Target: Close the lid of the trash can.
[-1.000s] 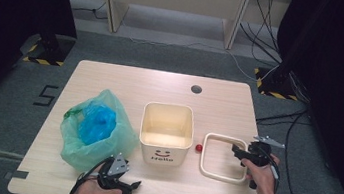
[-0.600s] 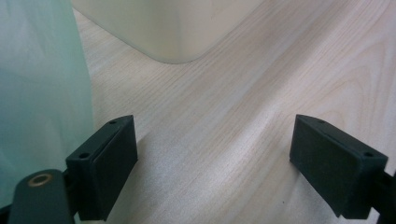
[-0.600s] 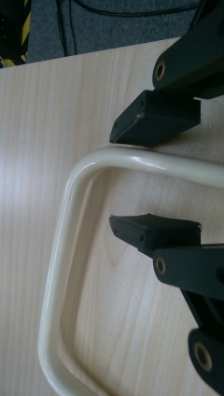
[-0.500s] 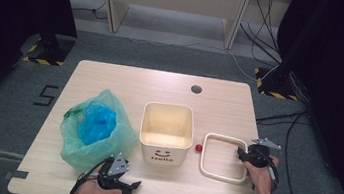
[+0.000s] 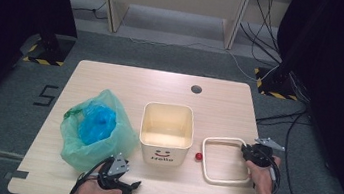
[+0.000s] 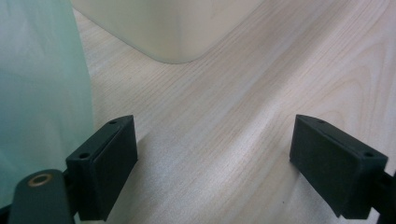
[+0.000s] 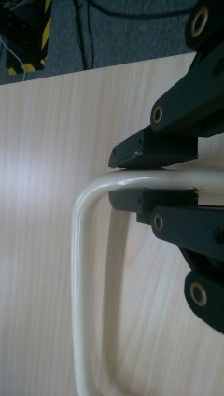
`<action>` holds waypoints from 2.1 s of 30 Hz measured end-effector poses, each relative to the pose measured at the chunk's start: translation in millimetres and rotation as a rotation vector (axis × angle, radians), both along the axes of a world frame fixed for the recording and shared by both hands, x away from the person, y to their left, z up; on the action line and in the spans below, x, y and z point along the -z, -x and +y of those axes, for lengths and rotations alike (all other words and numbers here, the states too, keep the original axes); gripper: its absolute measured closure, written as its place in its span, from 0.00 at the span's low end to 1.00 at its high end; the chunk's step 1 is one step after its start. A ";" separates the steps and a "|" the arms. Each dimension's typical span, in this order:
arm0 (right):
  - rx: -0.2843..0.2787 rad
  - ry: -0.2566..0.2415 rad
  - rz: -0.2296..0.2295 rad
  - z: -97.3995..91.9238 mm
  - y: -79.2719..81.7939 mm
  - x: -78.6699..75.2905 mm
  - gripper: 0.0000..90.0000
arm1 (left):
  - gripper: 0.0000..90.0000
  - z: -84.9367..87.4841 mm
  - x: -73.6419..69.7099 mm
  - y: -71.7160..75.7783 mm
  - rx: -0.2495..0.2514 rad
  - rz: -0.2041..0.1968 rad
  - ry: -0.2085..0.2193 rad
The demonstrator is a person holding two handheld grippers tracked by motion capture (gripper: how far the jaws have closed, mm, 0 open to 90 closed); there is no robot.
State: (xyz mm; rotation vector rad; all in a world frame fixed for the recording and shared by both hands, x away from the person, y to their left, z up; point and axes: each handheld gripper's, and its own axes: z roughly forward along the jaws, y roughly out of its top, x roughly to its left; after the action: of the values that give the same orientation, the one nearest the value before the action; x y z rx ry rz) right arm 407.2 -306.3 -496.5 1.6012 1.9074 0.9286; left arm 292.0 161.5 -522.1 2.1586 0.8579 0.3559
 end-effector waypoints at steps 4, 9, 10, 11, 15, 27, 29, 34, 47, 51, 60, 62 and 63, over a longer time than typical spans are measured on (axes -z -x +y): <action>-0.008 -0.043 -0.038 -4.6 2.5 -13.9 0.86 | 0.16 -0.1 0.0 0.2 -0.002 0.000 0.000; -0.007 -0.072 -0.090 -8.3 5.5 -32.4 0.86 | 0.16 -1.0 -0.1 0.7 -0.005 -0.001 -0.002; -0.010 -0.075 -0.094 -8.3 5.6 -34.9 0.86 | 0.16 -1.4 -0.1 1.1 -0.006 -0.002 -0.001; -0.014 -0.077 -0.097 -7.6 5.6 -37.0 0.86 | 0.16 -1.7 -0.1 1.5 -0.006 -0.002 0.000; -0.037 -0.080 -0.110 -2.6 6.1 -44.0 0.86 | 0.17 -1.7 -0.2 1.7 -0.005 -0.002 0.004; -0.054 -0.209 -0.181 -9.9 5.9 -75.4 0.86 | 0.18 -1.4 -4.2 3.6 -0.026 -0.039 0.035; -0.057 -0.222 -0.192 -10.1 4.3 -81.0 0.86 | 0.18 -2.0 -5.6 4.6 -0.022 -0.048 0.034; -0.074 -0.237 -0.220 -6.5 0.0 -98.4 0.86 | 0.18 -3.6 -7.5 6.3 -0.024 -0.064 0.046; -0.174 -0.276 -0.276 26.3 -11.5 -143.1 0.86 | 0.19 -8.8 -20.5 13.0 -0.022 -0.164 0.073; -0.233 -0.275 -0.265 52.4 -16.6 -148.8 0.86 | 0.19 -10.2 -31.4 15.9 -0.023 -0.227 0.092; -0.330 -0.303 -0.233 103.3 -30.0 -154.8 0.86 | 0.19 -10.1 -54.3 14.0 -0.053 -0.327 0.142; -0.341 -0.312 -0.220 111.3 -32.7 -155.5 0.86 | 0.19 -11.2 -57.8 13.4 -0.054 -0.340 0.151; -0.350 -0.313 -0.216 117.4 -34.8 -156.5 0.86 | 0.19 -12.3 -61.2 12.3 -0.054 -0.354 0.156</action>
State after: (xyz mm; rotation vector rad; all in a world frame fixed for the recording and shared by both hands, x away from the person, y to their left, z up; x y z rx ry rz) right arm 442.0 -188.9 -340.0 1.2761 1.9945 1.5450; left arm 279.7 149.2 -460.9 1.8573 0.7165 0.6539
